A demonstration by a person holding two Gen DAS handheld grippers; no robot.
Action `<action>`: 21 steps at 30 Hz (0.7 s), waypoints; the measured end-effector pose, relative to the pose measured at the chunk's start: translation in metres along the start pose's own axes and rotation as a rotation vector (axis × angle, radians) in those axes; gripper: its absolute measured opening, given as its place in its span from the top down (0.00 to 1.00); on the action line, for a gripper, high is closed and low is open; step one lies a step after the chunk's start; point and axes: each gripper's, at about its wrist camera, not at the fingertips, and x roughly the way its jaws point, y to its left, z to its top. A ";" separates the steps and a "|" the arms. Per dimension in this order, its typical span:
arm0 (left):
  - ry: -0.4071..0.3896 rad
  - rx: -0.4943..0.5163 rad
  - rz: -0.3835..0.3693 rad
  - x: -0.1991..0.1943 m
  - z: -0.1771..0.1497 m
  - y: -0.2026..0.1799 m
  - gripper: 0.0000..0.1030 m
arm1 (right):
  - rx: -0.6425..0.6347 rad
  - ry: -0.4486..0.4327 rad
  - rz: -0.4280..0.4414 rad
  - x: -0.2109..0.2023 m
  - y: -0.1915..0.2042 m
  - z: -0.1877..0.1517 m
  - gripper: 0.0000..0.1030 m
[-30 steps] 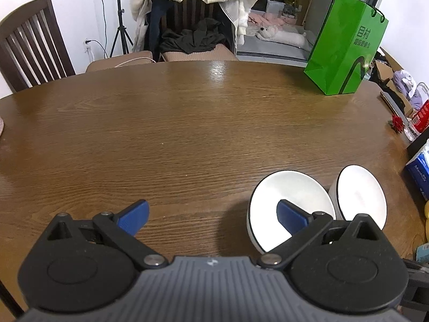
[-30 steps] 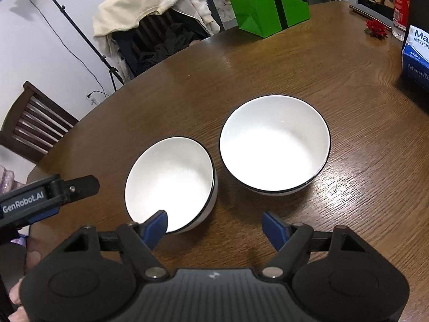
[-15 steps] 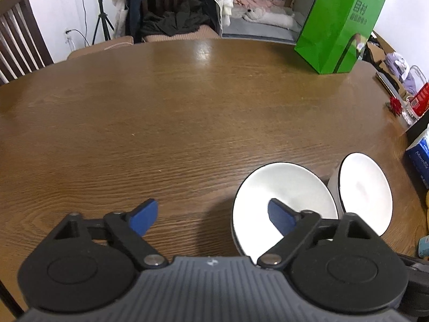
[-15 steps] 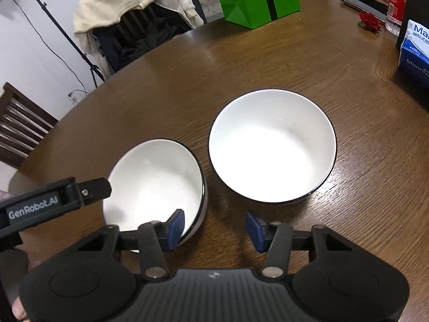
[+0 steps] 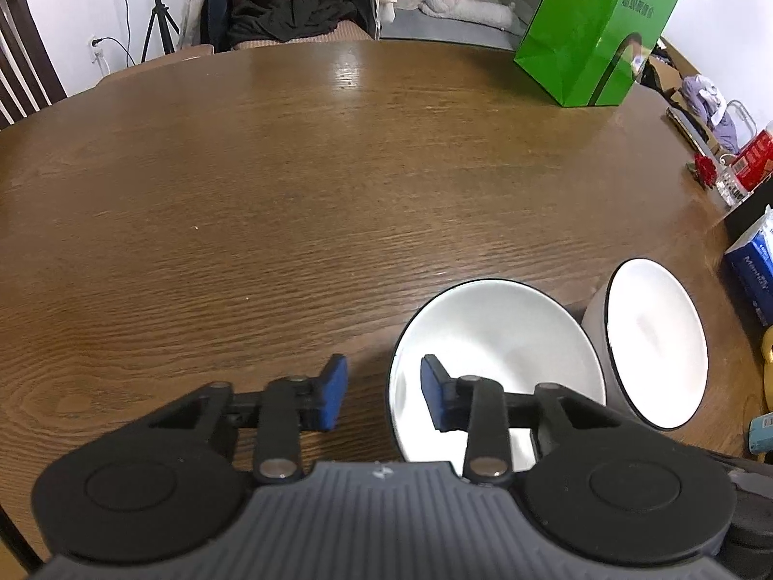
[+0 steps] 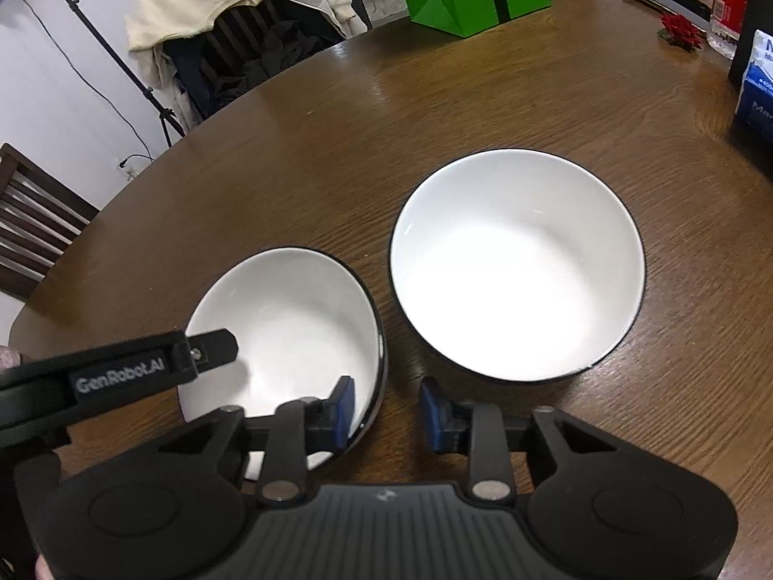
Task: Organize plates and bowls
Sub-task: 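Close both grippers on the rim of the white bowl, then lift the white bowl with both grippers and carry it toward the blue bowl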
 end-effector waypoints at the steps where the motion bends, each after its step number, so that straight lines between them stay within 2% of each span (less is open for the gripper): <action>1: 0.005 0.003 0.005 0.001 0.000 -0.001 0.67 | -0.002 0.000 0.005 0.001 0.001 0.001 0.81; 4: 0.015 0.008 0.012 0.002 0.001 -0.002 0.77 | -0.019 -0.006 0.001 0.002 0.004 0.002 0.89; 7: 0.020 0.015 0.000 0.003 0.002 -0.005 0.87 | -0.032 -0.015 -0.028 0.002 0.008 0.003 0.91; 21: 0.021 0.007 -0.009 0.003 -0.001 -0.007 0.87 | -0.052 -0.021 -0.029 0.001 0.009 0.007 0.93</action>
